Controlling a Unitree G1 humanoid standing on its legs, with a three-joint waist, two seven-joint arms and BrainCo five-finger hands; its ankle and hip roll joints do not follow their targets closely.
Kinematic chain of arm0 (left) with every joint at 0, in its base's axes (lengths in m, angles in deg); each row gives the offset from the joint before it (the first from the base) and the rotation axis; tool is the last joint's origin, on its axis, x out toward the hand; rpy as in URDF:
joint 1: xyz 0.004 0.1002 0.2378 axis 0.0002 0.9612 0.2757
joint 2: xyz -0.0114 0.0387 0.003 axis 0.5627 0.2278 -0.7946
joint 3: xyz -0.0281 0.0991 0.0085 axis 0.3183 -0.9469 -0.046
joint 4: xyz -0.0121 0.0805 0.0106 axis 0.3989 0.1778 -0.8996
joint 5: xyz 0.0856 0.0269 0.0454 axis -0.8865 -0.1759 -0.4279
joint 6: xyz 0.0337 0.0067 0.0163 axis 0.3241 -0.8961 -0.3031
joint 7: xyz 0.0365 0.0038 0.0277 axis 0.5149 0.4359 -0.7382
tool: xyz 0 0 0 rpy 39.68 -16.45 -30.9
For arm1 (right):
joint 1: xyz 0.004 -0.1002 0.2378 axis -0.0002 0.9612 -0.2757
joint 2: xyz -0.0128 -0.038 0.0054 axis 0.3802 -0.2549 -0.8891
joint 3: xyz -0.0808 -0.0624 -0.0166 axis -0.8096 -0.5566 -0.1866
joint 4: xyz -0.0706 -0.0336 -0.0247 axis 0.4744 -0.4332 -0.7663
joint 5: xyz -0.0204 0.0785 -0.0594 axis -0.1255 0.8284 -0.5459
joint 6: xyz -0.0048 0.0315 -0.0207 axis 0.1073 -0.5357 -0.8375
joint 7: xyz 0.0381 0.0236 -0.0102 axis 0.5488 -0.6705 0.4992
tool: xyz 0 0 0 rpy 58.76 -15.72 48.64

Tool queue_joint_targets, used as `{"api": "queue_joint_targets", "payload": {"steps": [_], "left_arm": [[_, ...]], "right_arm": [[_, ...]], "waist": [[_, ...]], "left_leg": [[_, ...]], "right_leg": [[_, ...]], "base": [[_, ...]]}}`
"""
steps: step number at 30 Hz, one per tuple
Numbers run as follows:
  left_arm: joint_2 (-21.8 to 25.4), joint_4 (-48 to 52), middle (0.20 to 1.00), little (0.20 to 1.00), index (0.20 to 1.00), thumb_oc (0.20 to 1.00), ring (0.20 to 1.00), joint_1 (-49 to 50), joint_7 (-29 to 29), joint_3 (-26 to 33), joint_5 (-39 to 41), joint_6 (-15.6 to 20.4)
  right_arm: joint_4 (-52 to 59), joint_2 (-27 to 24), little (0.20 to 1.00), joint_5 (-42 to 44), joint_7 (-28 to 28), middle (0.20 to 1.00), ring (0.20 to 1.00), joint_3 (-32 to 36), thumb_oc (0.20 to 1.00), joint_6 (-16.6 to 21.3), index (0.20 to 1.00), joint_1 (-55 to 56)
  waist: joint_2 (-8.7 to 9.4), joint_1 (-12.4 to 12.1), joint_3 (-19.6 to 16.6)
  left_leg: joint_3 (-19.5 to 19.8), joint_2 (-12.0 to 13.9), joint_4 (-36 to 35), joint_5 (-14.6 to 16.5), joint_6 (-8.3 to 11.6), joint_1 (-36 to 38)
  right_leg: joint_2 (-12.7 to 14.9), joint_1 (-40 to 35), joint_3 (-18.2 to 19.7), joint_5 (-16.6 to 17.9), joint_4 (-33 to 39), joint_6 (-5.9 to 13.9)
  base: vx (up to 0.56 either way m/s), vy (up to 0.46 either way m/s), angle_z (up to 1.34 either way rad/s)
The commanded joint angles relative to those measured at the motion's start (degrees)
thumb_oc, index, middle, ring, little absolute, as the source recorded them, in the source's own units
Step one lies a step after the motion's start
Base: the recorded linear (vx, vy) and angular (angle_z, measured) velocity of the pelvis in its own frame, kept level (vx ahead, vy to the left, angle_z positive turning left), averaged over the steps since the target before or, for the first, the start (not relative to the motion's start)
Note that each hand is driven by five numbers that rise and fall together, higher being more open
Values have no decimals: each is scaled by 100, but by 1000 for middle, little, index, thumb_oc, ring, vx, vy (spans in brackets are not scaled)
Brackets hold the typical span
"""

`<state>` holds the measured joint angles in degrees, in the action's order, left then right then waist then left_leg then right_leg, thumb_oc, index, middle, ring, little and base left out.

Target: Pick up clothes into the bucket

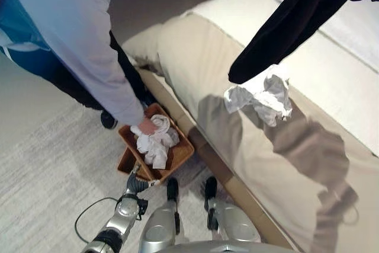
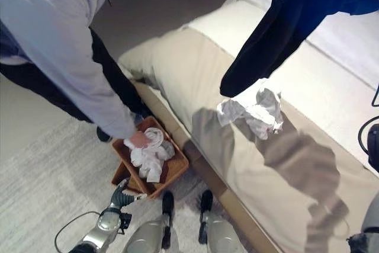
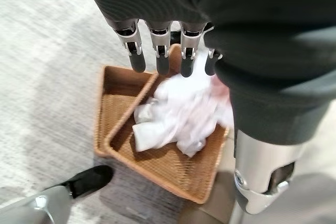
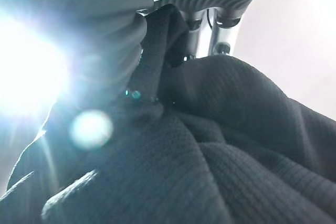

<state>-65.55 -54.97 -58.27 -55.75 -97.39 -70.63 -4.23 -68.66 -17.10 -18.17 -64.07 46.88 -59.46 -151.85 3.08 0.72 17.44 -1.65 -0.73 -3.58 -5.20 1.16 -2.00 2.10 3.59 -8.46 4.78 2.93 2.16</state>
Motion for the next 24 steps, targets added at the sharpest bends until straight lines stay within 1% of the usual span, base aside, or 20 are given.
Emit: {"api": "queue_joint_targets", "payload": {"steps": [1, 2, 3, 4, 5, 6, 7, 10, 12, 15, 19, 23, 24], "left_arm": [[258, 691, 1000, 1000, 1000, 1000, 1000, 325, 253, -48, 216, 235], [329, 1004, 1000, 1000, 1000, 1000, 1000, 342, 332, -29, 314, 265], [329, 1004, 1000, 1000, 1000, 1000, 1000, 342, 332, -29, 314, 265], [527, 1844, 1000, 1000, 1000, 1000, 1000, 376, 503, 36, 584, 318], [643, 2269, 1000, 1000, 1000, 1000, 1000, 301, 581, 74, 744, 381], [664, 2309, 1000, 1000, 1000, 1000, 1000, 324, 592, 86, 757, 356], [832, 2871, 1000, 1000, 1000, 1000, 1000, 218, 716, 223, 1108, 402], [1389, 4202, 1000, 1000, 1000, 1000, 1000, -145, 993, 463, 1633, 470], [1692, 4708, 1000, 1000, 1000, 1000, 1000, -555, 1128, 477, 2044, 501], [2082, 5174, 1000, 1000, 1000, 1000, 1000, -1266, 1289, 283, 2437, 484], [2476, 5397, 1000, 1000, 1000, 1000, 1000, -2328, 1416, -311, 2692, 491], [2625, 5285, 1000, 1000, 1000, 1000, 1000, -3441, 1466, -1108, 2855, 481], [2626, 5283, 1000, 1000, 1000, 1000, 1000, -3447, 1466, -1115, 2856, 482]], "right_arm": [[431, -502, 200, 178, -174, 200, 200, -410, 200, 262, 200, -474], [467, -544, 200, 200, -139, 200, 200, -424, 200, 262, 200, -471], [467, -544, 200, 200, -139, 200, 200, -424, 200, 262, 200, -471], [662, -571, 200, 249, -74, 200, 200, -390, 200, 282, 200, -419], [795, -549, 200, 264, -19, 200, 200, -384, 200, 295, 200, -392], [805, -547, 200, 264, -18, 200, 200, -367, 200, 288, 200, -374], [978, -500, 200, 344, 119, 200, 200, -332, 200, 298, 200, -228], [1349, -479, 200, 543, 633, 200, 200, -374, 200, 269, 200, 199], [1488, -476, 200, 676, 976, 200, 200, -536, 200, 254, 200, 414], [1980, -550, 200, 801, 1472, 200, 200, -617, 200, 187, 200, 938], [2618, -726, 200, 982, 1975, 200, 200, -786, 200, 198, 200, 1420], [3031, -901, 200, 1159, 2380, 200, 200, -867, 200, 217, 200, 1874], [3034, -904, 200, 1158, 2380, 200, 200, -854, 200, 217, 200, 1886]], "waist": [[316, 83, -942], [311, 101, -1022], [311, 101, -1022], [302, 144, -1153], [279, 175, -1226], [284, 176, -1224], [260, 211, -1349], [240, 265, -1492], [216, 300, -1567], [203, 329, -1660], [151, 383, -1722], [124, 371, -1718], [128, 368, -1716]], "left_leg": [[80, 214, 399, 681, 181, 127], [65, 217, 346, 683, 180, 201], [65, 217, 346, 683, 180, 201], [23, 226, 280, 688, 183, 328], [5, 232, 268, 696, 186, 379], [3, 235, 263, 699, 187, 390], [-31, 241, 240, 714, 189, 478], [-60, 252, 230, 750, 192, 618], [-78, 253, 225, 756, 195, 677], [-103, 260, 213, 770, 199, 771], [-100, 272, 208, 763, 206, 822], [-67, 264, 209, 742, 212, 861], [-68, 264, 209, 742, 212, 863]], "right_leg": [[399, -97, 136, -324, -468, 587], [395, -157, 132, -336, -442, 590], [395, -157, 132, -336, -442, 590], [395, -275, 136, -342, -395, 595], [403, -313, 139, -338, -379, 601], [400, -323, 141, -338, -375, 602], [397, -396, 155, -344, -336, 603], [395, -511, 182, -371, -332, 602], [396, -568, 200, -380, -333, 603], [379, -661, 223, -394, -308, 595], [389, -712, 212, -394, -298, 599], [411, -787, 167, -394, -303, 610], [411, -789, 167, -394, -302, 611]], "base": [[110, 16, -1], [65, 11, 0], [76, 14, -1], [55, 17, -1], [57, 17, -1], [56, 13, 1], [64, 9, -5], [51, -1, -19], [25, -7, -10], [26, -13, -5], [0, 0, 0], [0, 0, 0], [0, 0, 0]]}}
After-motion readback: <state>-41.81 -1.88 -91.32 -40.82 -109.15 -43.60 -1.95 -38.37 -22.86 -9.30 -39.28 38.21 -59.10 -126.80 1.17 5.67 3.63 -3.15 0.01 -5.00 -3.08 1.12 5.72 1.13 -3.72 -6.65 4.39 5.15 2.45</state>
